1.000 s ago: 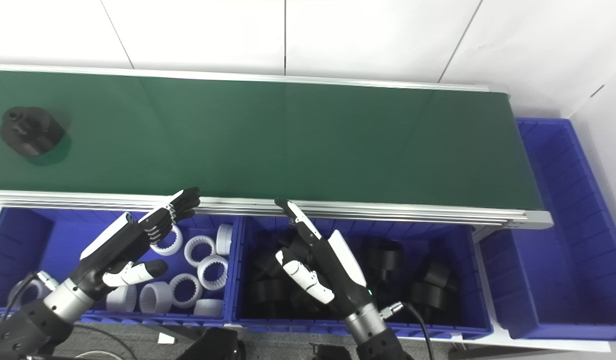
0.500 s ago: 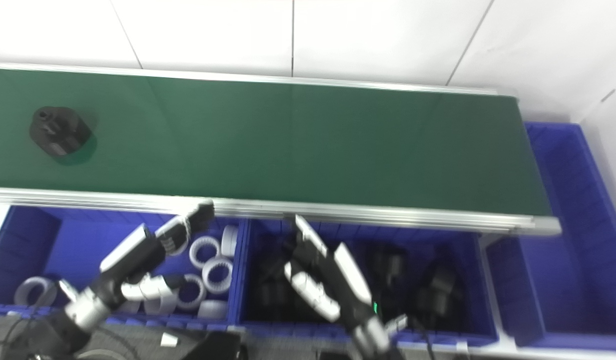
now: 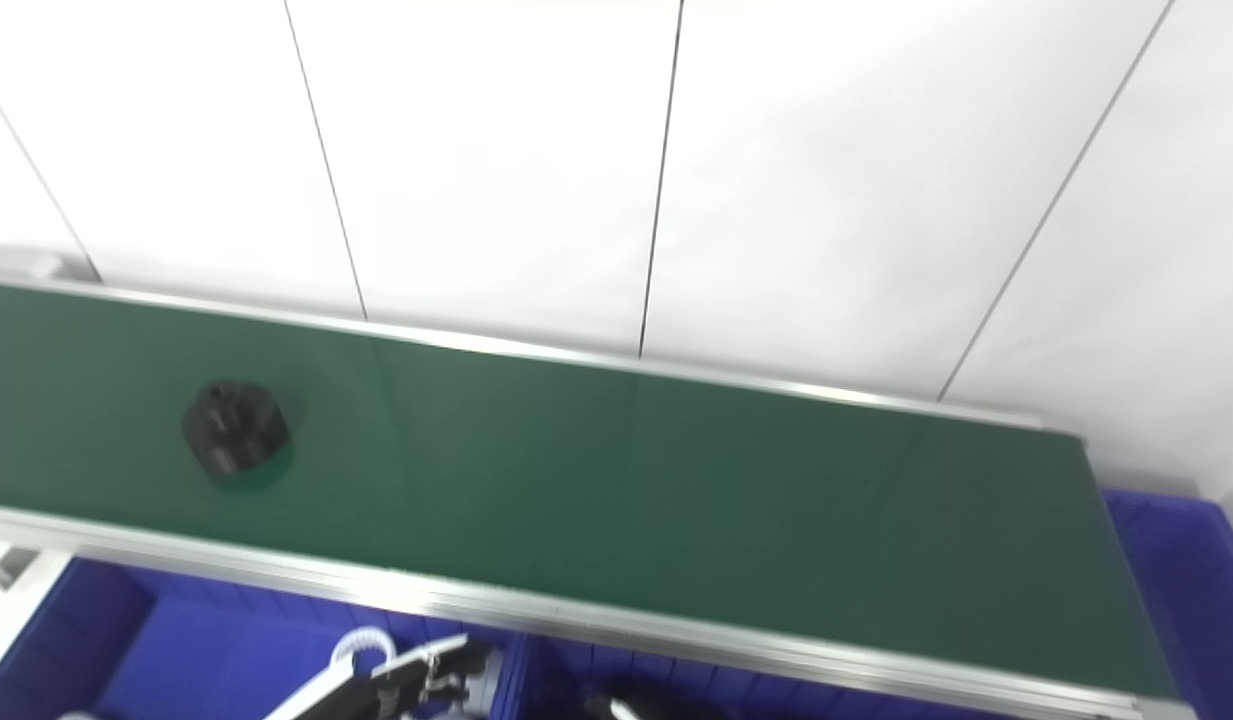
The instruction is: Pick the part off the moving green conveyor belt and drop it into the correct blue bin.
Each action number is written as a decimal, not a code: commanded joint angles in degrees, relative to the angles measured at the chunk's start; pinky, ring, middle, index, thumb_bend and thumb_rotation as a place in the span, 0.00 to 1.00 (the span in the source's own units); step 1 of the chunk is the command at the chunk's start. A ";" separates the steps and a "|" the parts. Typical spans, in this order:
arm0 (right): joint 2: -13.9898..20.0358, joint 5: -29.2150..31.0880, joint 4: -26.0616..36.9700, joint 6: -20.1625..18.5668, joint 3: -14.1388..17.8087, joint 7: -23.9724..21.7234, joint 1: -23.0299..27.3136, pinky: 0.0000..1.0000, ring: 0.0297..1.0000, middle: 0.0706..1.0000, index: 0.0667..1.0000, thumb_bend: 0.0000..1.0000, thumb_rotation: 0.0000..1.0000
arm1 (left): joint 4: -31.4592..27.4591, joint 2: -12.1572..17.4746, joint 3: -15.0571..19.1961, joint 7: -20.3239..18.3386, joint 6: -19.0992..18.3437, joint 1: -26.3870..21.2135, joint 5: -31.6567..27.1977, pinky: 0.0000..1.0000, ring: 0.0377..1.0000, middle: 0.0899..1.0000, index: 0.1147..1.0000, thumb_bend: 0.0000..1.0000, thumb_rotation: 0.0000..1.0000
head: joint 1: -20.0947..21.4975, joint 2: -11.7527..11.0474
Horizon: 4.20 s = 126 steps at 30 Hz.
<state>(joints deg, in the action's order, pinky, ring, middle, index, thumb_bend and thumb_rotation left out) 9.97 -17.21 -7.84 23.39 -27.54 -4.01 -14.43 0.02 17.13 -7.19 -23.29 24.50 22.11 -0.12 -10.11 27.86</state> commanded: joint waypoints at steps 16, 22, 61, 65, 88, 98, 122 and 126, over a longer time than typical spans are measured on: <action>-0.13 -10.15 10.86 3.26 3.36 5.72 8.66 0.89 0.93 0.92 0.86 0.46 0.86 | -2.19 1.69 -0.55 1.62 2.43 -2.34 1.35 0.84 0.91 0.93 0.90 0.53 0.50 | 0.06 2.64; -0.71 -11.77 12.40 2.29 6.62 5.71 16.90 0.95 0.95 0.93 0.86 0.59 0.84 | -2.25 1.85 -0.64 1.99 2.43 -2.72 1.01 0.84 0.91 0.93 0.90 0.53 0.47 | -0.30 2.74; -15.62 -27.04 -27.71 -12.67 3.17 15.03 49.22 0.94 1.00 1.00 0.82 1.00 0.45 | -4.99 3.45 -0.41 3.29 2.42 -2.24 1.09 0.84 0.91 0.93 0.90 0.53 0.51 | -1.37 3.85; -16.80 -26.41 -33.67 -11.99 2.30 17.20 51.37 0.94 1.00 1.00 0.86 1.00 0.45 | -5.46 3.70 -0.32 3.32 2.43 -1.63 1.26 0.84 0.91 0.94 0.90 0.53 0.51 | -1.06 4.10; -24.98 -22.71 -65.19 -7.71 -3.38 29.12 61.66 0.96 1.00 1.00 0.88 1.00 0.48 | -9.20 3.92 1.07 2.33 2.42 2.18 -1.83 0.87 0.92 0.93 0.90 0.54 0.48 | -2.76 6.07; -29.09 -23.10 -69.92 -11.52 -6.57 29.99 63.52 0.98 1.00 1.00 0.84 1.00 0.44 | -11.08 4.41 1.95 1.66 2.40 3.14 -2.93 0.86 0.92 0.94 0.91 0.54 0.50 | -3.61 6.81; -29.94 -23.17 -71.82 -12.77 -10.68 37.72 61.72 0.92 0.88 0.79 0.45 0.52 0.14 | -11.32 4.03 3.21 -0.85 2.39 3.43 -5.26 0.87 0.92 0.94 0.91 0.55 0.53 | -2.85 8.14; -29.43 -22.66 -71.36 -11.75 -10.43 38.57 61.55 0.92 0.88 0.78 0.45 0.52 0.14 | -11.19 3.81 3.21 -1.18 2.40 3.15 -5.24 0.87 0.93 0.94 0.91 0.56 0.55 | -2.65 8.21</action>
<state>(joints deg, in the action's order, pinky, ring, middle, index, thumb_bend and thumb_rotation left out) -18.13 -39.43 -79.59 9.76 -37.59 34.51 46.91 -9.46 20.76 -4.42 -24.39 24.62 25.53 -4.83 -12.83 36.12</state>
